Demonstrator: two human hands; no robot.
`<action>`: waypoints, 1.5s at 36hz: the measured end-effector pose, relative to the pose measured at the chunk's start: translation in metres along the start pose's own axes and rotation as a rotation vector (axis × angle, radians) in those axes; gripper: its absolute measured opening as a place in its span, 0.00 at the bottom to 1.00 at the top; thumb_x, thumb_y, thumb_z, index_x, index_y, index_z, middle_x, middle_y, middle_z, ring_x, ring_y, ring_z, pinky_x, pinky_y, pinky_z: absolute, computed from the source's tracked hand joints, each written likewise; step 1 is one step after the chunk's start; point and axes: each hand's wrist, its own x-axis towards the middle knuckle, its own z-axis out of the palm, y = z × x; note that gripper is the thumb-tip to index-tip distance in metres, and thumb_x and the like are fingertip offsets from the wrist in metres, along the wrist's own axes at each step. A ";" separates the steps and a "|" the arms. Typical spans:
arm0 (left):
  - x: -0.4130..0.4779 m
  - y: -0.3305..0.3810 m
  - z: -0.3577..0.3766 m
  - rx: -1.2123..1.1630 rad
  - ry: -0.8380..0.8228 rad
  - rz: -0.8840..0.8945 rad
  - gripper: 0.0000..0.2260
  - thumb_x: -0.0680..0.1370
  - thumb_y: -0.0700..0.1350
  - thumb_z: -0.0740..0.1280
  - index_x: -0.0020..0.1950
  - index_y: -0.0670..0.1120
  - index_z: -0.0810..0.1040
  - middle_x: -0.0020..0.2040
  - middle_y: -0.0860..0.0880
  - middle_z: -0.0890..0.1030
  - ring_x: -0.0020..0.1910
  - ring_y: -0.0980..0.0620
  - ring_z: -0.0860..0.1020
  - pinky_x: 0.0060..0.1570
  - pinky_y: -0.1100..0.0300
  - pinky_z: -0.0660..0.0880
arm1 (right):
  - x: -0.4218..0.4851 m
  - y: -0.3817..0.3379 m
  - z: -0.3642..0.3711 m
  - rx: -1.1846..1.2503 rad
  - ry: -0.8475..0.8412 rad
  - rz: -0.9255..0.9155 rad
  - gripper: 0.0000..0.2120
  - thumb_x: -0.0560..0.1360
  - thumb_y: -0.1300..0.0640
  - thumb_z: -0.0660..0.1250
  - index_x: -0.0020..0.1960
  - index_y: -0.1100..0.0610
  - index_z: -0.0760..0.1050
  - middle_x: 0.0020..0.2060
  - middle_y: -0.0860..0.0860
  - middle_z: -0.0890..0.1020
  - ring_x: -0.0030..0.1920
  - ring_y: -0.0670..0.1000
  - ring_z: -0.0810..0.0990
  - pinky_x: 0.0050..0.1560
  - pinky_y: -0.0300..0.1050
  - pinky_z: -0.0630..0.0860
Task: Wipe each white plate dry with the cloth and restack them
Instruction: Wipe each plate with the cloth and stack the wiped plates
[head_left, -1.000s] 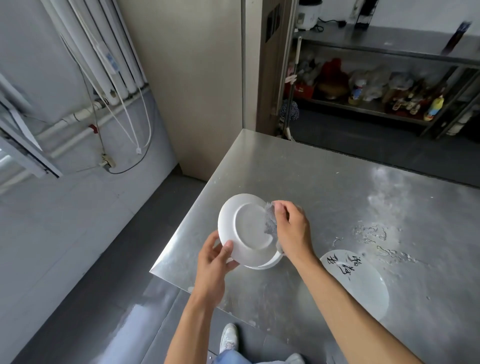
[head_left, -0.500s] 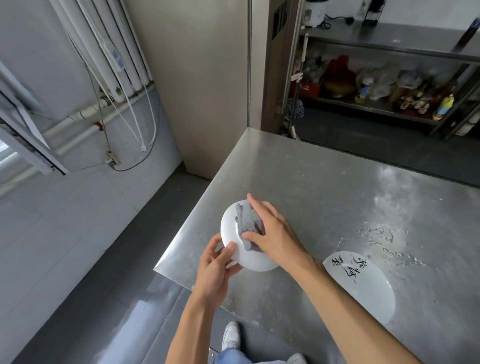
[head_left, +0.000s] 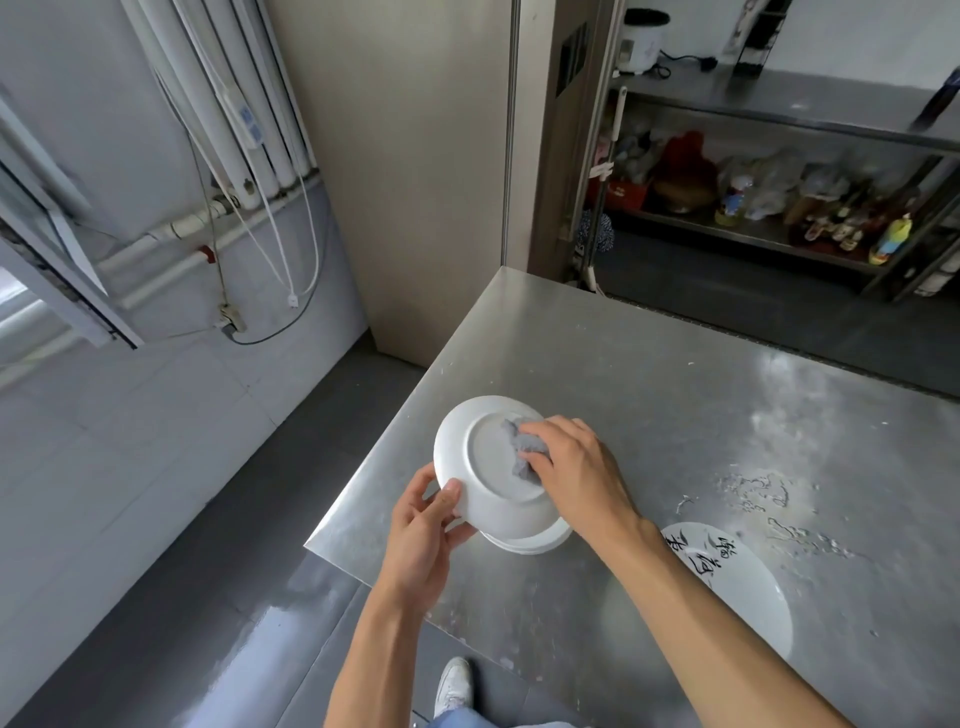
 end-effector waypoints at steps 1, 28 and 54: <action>0.000 0.000 0.002 0.002 -0.015 -0.005 0.15 0.81 0.42 0.71 0.68 0.43 0.79 0.54 0.40 0.84 0.50 0.44 0.83 0.50 0.49 0.84 | 0.003 0.000 -0.001 0.002 0.019 0.018 0.13 0.76 0.58 0.71 0.60 0.54 0.81 0.54 0.50 0.82 0.54 0.57 0.77 0.53 0.52 0.76; 0.009 -0.003 0.013 0.024 0.034 0.033 0.13 0.79 0.44 0.72 0.64 0.49 0.82 0.54 0.41 0.85 0.51 0.44 0.84 0.50 0.50 0.84 | 0.002 0.001 0.000 0.025 -0.089 0.072 0.09 0.78 0.58 0.69 0.57 0.54 0.81 0.56 0.50 0.79 0.57 0.54 0.77 0.57 0.49 0.76; 0.017 0.004 0.019 -0.117 0.162 0.083 0.08 0.86 0.40 0.64 0.63 0.46 0.80 0.54 0.39 0.86 0.46 0.45 0.86 0.44 0.55 0.84 | -0.006 -0.017 0.013 0.076 -0.078 -0.315 0.20 0.71 0.65 0.74 0.61 0.53 0.82 0.62 0.49 0.79 0.60 0.52 0.77 0.57 0.50 0.80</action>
